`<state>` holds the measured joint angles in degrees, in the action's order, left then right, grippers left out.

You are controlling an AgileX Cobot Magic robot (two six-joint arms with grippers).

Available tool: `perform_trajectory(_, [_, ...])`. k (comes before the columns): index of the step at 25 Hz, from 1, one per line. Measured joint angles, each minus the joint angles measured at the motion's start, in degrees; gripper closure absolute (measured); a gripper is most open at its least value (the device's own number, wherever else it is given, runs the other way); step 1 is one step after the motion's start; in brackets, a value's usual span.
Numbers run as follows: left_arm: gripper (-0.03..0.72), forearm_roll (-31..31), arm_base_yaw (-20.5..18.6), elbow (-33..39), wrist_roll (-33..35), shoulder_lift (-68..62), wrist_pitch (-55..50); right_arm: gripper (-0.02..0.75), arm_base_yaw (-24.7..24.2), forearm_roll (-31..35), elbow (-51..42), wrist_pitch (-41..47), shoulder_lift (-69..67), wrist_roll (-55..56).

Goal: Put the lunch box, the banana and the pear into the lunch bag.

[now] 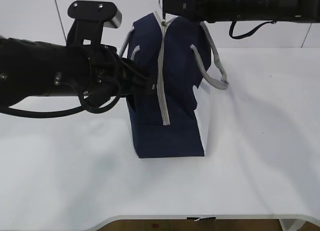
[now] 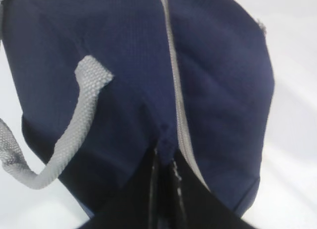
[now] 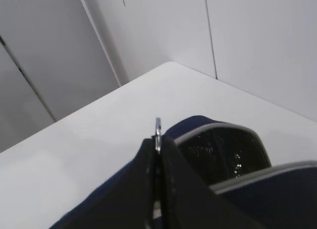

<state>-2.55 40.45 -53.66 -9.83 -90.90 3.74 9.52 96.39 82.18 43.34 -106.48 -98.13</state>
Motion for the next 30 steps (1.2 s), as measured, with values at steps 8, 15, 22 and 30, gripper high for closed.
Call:
perform_trajectory(8, [0.693,-0.13,0.00,0.00,0.00,0.22,-0.87,0.732,0.00,-2.58,3.21,2.18,-0.22,1.75])
perform_trajectory(15, [0.693,-0.13,0.00,-0.31,0.00,0.26,-1.94,0.732,0.00,-2.11,3.29,0.71,-0.48,1.86])
perform_trajectory(22, [0.693,-0.13,0.00,-0.53,0.00,0.49,-3.21,0.732,0.00,-1.82,6.11,0.62,-1.33,1.86])
perform_trajectory(30, [0.693,-0.02,0.00,-0.53,0.00,0.93,-4.43,0.732,0.00,-1.04,10.61,-0.47,-5.96,2.82])
